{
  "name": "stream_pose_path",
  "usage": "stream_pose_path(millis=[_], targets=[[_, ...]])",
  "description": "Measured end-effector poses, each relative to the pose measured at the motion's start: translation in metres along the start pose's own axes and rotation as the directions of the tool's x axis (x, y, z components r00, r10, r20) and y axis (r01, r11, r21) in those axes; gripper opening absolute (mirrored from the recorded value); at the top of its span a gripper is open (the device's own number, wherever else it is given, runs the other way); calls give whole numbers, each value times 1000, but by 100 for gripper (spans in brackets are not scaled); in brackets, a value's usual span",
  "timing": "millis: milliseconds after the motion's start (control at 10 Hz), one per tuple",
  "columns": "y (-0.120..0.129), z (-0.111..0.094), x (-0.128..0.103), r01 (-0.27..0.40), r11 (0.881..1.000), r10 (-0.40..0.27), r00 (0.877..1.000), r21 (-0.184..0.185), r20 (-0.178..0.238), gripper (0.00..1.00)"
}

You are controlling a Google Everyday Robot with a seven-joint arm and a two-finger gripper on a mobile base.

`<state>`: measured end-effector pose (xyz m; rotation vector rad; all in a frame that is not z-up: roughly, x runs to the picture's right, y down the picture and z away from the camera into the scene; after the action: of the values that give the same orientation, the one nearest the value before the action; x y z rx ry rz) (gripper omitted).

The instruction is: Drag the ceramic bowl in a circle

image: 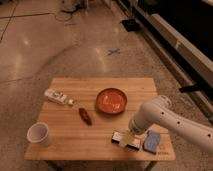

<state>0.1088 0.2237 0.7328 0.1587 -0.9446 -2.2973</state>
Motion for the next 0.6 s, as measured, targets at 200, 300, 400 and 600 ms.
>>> stream_pose_path(millis=[200, 300, 400, 600], targets=[[0, 0, 0, 1, 1000, -1, 1000, 0, 0, 80], [0, 0, 0, 0, 1000, 0, 1000, -1, 1, 80], [2, 0, -2, -3, 1000, 3, 1000, -5, 5, 80], [34, 9, -8, -47, 998, 49, 997, -50, 53, 80]])
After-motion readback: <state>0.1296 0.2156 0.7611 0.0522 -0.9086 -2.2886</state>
